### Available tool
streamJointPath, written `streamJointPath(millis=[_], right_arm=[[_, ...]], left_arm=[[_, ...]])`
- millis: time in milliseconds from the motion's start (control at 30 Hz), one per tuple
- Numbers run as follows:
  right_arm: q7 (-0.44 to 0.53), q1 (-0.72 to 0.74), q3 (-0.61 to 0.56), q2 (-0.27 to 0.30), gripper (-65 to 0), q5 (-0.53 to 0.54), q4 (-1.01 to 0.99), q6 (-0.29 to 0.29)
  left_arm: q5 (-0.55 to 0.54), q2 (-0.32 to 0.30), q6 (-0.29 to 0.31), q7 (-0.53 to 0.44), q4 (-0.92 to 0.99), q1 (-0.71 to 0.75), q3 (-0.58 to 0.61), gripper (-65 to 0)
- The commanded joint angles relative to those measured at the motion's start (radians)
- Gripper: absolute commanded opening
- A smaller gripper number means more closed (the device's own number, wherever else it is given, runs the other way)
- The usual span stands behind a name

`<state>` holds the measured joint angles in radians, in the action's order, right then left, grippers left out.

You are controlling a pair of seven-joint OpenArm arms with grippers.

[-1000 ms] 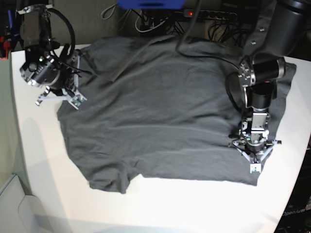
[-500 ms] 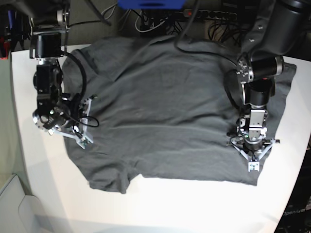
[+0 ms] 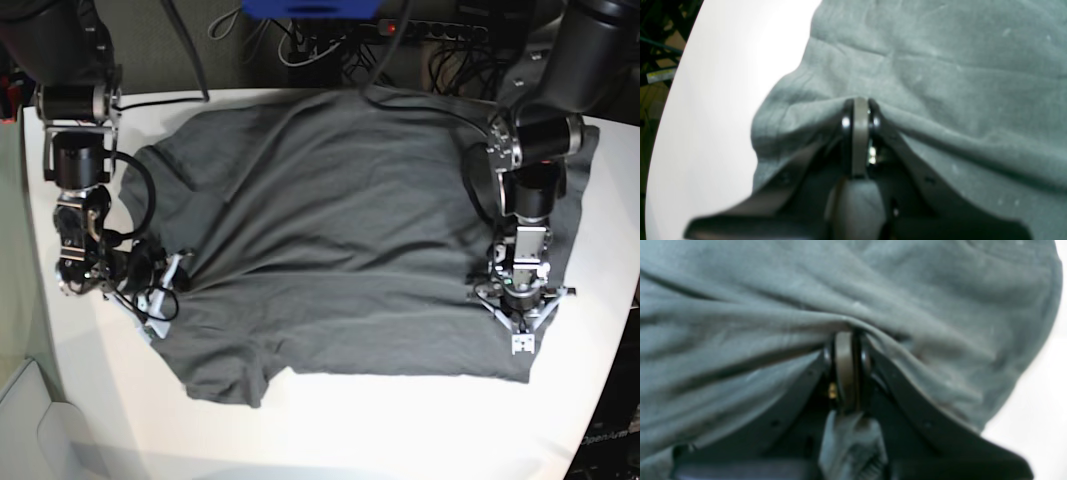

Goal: Layout the t-shirt on the table in an organized manner, then fold the t-shirt properly
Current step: 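Move the right gripper down the shirt side and grasp the edge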

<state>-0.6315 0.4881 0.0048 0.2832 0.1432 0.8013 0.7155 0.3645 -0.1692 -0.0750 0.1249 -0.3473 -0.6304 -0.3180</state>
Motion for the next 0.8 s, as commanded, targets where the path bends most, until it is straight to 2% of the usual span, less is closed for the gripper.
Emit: streamJointPath(millis=[0, 233, 367, 467, 533, 600, 667, 767], right_arm=[[-0.038, 0.014, 0.002, 0.024, -63.1, -0.060, -0.029, -0.017], [0.043, 0.073, 0.004, 0.049, -63.1, -0.060, -0.064, -0.017], [0.042, 0.103, 0.004, 0.055, -63.1, -0.058, -0.064, -0.017], [0.039, 0.116, 0.004, 0.057, -63.1, -0.053, -0.061, -0.017], [0.039, 0.128, 0.005, 0.057, -63.1, -0.052, -0.056, -0.017], [0.028, 0.128, 0.007, 0.064, -63.1, -0.052, -0.035, -0.017], [-0.001, 0.122, 0.031, 0.069, -63.1, -0.052, 0.008, -0.017], [-0.032, 0.105, 0.074, 0.046, -63.1, -0.050, 0.088, -0.017]], left_arm=[[-0.008, 0.000, 0.022, 0.055, 0.004, -0.024, 0.000, -64.8], [-0.009, 0.003, 0.020, -0.020, 0.004, -0.069, -0.002, -64.8], [-0.011, -0.005, 0.020, -0.034, 0.006, -0.118, -0.005, -64.8], [-0.011, 0.000, 0.022, -0.034, 0.000, -0.134, -0.056, -64.8], [-0.011, 0.003, 0.024, -0.024, -0.042, -0.136, -0.111, -64.8], [-0.009, 0.003, 0.028, 0.025, -0.106, -0.111, -0.154, -64.8], [-0.009, 0.003, 0.028, 0.075, -0.184, -0.079, -0.165, -64.8], [-0.009, 0.003, 0.028, 0.085, -0.246, -0.045, -0.162, -64.8]])
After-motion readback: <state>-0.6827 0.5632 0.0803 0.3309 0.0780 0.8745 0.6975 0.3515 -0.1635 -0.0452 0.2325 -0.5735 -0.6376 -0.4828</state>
